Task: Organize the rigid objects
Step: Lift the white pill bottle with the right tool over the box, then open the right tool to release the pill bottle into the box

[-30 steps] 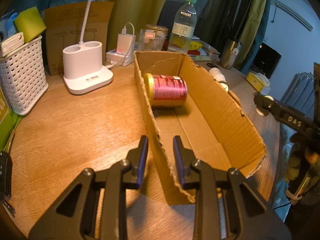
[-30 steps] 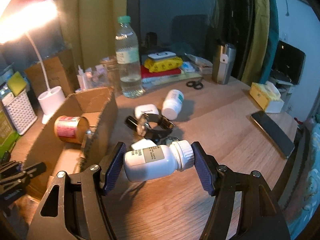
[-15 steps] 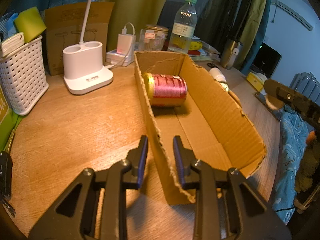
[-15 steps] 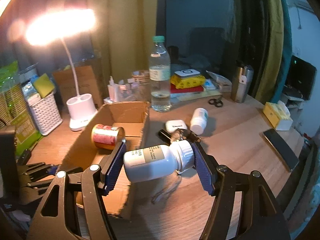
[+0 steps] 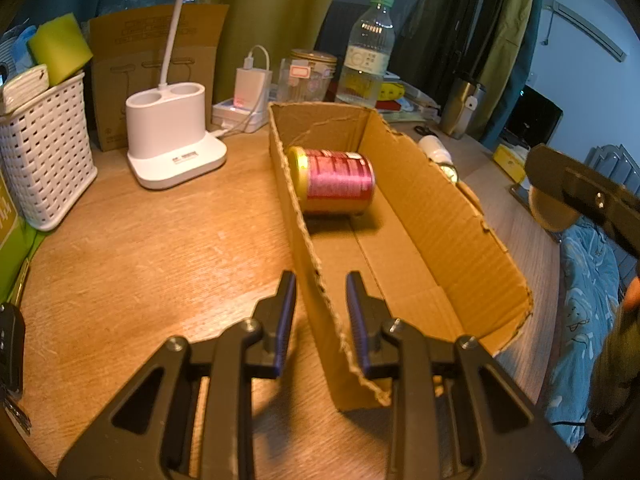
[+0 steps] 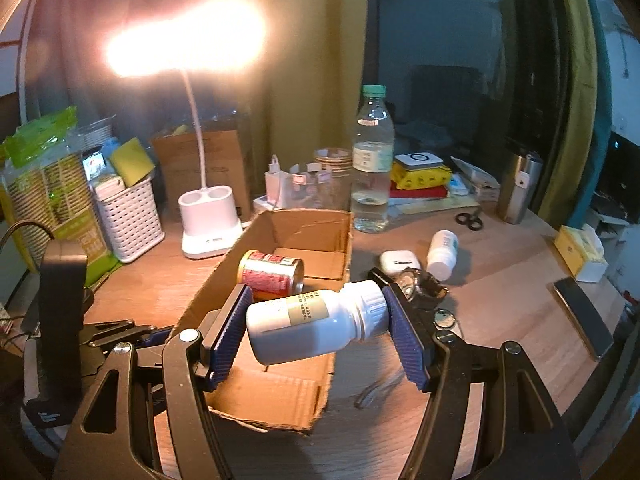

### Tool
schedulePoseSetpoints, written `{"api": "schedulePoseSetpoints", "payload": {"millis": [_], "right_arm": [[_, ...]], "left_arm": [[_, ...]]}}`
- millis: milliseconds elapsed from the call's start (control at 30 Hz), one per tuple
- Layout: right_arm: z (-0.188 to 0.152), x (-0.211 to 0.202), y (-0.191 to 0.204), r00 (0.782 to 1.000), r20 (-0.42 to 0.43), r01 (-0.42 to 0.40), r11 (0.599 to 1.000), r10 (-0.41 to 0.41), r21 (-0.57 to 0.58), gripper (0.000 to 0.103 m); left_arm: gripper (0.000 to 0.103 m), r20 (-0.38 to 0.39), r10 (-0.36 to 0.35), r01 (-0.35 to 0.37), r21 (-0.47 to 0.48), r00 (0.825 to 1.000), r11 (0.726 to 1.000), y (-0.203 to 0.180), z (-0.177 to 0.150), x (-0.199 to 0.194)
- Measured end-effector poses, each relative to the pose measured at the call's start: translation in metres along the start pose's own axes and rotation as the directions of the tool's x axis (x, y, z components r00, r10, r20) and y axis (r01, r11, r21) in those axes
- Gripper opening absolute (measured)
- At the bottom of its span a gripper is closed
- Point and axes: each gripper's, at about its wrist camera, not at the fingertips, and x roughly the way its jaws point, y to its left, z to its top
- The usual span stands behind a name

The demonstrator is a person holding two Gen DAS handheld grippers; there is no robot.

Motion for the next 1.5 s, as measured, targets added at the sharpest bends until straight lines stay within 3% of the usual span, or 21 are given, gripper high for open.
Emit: {"api": "schedulePoseSetpoints", "payload": {"millis": [500, 900, 967, 1033, 1500], "right_arm": [[-0.008, 0.014, 0.024, 0.997, -0.051, -0.066, 0.996, 0.063, -0.057, 0.07], [-0.018, 0.037, 0.03, 0.982, -0.139, -0.132, 0.991, 0.126, -0.032, 0.07], [-0.017, 0.037, 0.029, 0.982, -0.136, -0.135, 0.99, 0.13, -0.031, 0.074], [-0.017, 0.036, 0.028, 0.982, -0.127, -0.146, 0.989, 0.141, -0.03, 0.087], [-0.011, 0.026, 0.014, 0.99, -0.086, -0.112, 0.994, 0.112, -0.005, 0.087]], "left_arm": [[0.027, 0.0, 0.0, 0.0, 0.0, 1.0, 1.0, 0.0, 0.0, 0.0], [0.027, 0.0, 0.0, 0.0, 0.0, 1.0, 1.0, 0.0, 0.0, 0.0], [0.027, 0.0, 0.0, 0.0, 0.0, 1.0, 1.0, 0.0, 0.0, 0.0], [0.027, 0.0, 0.0, 0.0, 0.0, 1.0, 1.0, 0.0, 0.0, 0.0], [0.027, 0.0, 0.002, -0.002, 0.001, 1.0, 1.0, 0.0, 0.0, 0.0]]}}
